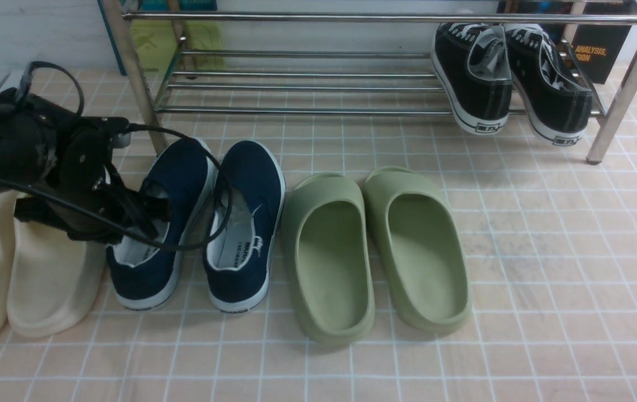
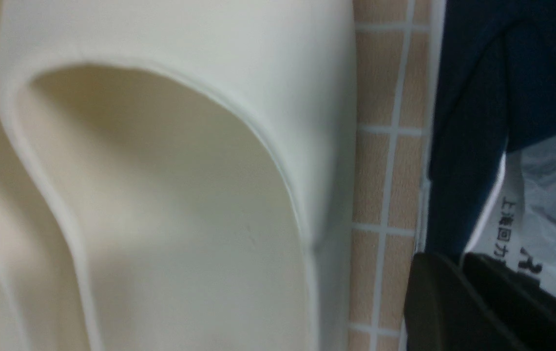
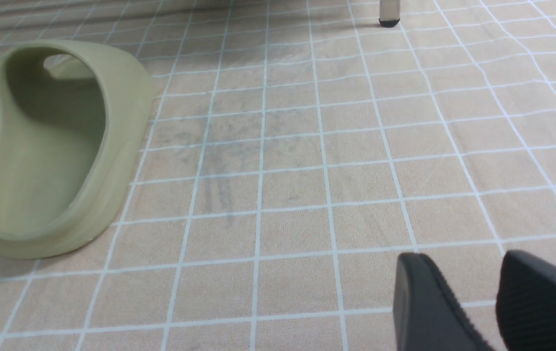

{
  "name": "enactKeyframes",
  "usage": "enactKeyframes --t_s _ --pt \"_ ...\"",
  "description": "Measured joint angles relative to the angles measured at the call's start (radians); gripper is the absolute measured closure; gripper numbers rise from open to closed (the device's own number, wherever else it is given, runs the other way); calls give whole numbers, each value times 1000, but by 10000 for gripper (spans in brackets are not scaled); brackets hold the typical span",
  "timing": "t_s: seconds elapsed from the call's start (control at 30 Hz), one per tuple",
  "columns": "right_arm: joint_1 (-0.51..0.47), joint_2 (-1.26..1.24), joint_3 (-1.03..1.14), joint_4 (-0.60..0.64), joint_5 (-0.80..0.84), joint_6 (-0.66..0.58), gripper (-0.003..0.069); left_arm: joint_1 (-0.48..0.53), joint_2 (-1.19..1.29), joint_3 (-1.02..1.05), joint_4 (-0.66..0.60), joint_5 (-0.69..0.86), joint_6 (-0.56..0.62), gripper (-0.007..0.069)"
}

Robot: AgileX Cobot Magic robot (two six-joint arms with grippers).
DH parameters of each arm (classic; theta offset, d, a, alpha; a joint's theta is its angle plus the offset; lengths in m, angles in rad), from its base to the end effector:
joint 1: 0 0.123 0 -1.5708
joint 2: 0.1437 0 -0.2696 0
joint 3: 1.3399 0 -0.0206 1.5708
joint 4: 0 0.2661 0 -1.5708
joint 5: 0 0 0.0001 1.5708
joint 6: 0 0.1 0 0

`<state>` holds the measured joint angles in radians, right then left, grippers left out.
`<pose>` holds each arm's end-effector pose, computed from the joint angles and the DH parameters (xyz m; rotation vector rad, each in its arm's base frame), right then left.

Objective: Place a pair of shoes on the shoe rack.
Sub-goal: Use the left arm to grab the shoe closest to it

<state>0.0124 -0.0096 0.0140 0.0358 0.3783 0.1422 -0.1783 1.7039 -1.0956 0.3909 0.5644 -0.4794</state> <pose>0.0919 0.0025 0.1724 0.1431 1.8630 0.1422 0.3611 -0.0443 0.1827 -0.0270 2.5936 0.1527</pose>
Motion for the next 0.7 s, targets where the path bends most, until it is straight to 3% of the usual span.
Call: enactKeyframes --t_s 0.4,0.57,0.7 --pt "0 0 0 0 0 0 422 1 -141 5 -148 59 27 578" --pt "0 0 0 0 0 0 422 1 -63 16 -141 84 27 575" --pt "0 0 0 0 0 0 422 2 -47 16 -128 67 27 522"
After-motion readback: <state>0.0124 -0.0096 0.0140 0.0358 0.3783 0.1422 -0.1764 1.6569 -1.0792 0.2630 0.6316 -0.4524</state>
